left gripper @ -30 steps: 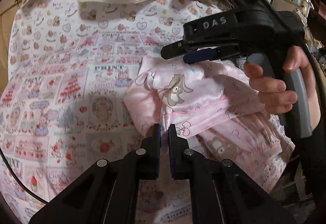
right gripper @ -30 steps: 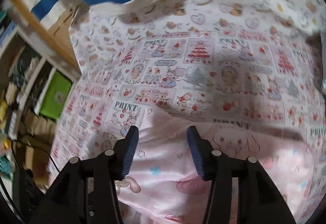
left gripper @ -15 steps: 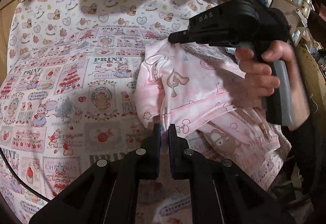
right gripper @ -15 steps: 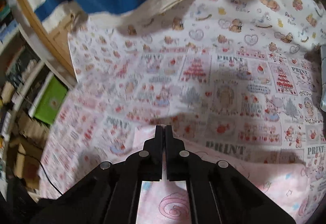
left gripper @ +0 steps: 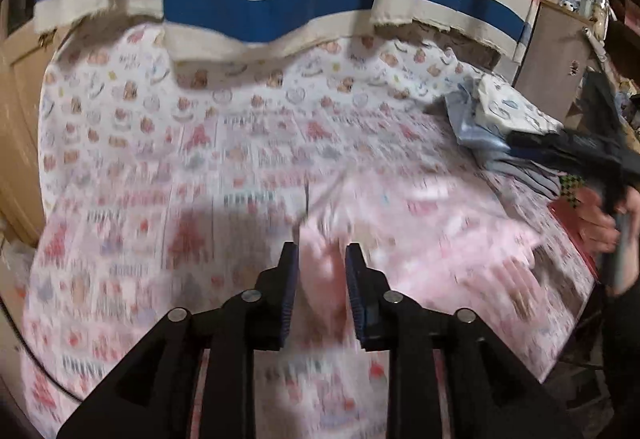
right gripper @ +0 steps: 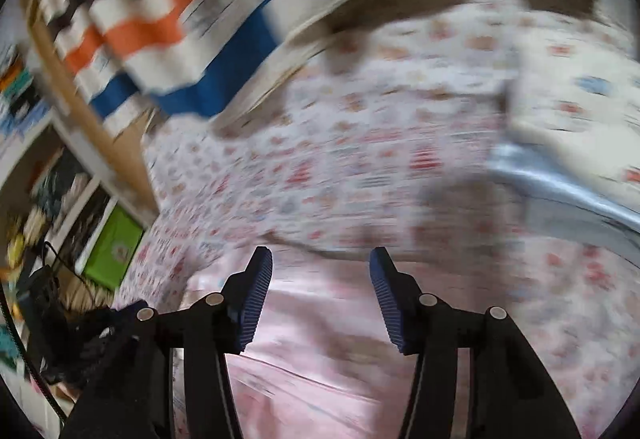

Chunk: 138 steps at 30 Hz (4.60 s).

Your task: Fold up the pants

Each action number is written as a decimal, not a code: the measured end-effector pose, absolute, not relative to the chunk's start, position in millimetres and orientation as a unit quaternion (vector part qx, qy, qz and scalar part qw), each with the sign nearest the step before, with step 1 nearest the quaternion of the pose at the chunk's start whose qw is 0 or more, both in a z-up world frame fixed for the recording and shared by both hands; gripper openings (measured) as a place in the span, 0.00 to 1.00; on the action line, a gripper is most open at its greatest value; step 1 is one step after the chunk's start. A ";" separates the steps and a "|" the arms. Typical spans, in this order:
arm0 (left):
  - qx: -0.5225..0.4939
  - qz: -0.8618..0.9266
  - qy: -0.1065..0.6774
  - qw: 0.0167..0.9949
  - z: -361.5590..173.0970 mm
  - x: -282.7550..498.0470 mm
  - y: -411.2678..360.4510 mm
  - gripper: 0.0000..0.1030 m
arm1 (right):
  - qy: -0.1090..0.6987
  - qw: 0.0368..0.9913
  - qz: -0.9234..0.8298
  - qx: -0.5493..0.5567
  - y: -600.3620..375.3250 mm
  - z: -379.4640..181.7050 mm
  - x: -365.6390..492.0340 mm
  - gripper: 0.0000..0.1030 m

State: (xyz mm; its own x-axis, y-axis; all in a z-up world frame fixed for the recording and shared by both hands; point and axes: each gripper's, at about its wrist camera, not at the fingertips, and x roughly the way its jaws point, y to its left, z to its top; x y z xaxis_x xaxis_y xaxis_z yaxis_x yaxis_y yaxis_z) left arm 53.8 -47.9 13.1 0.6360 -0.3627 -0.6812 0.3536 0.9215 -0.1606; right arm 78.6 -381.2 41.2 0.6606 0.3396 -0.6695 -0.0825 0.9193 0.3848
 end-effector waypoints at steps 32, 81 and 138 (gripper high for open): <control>-0.008 -0.192 0.429 0.882 -18.6 188.2 -85.8 0.01 | 0.405 0.895 0.079 0.171 -420.8 -24.7 111.5 0.02; 0.083 -0.156 0.404 0.898 -43.3 49.5 -94.0 0.10 | 0.412 0.910 0.043 -0.013 -365.9 -32.2 -2.3 0.33; 0.116 -0.209 0.364 0.900 -45.9 -56.5 -122.7 0.28 | 0.345 0.910 0.145 -0.179 -308.8 -45.5 -103.0 0.44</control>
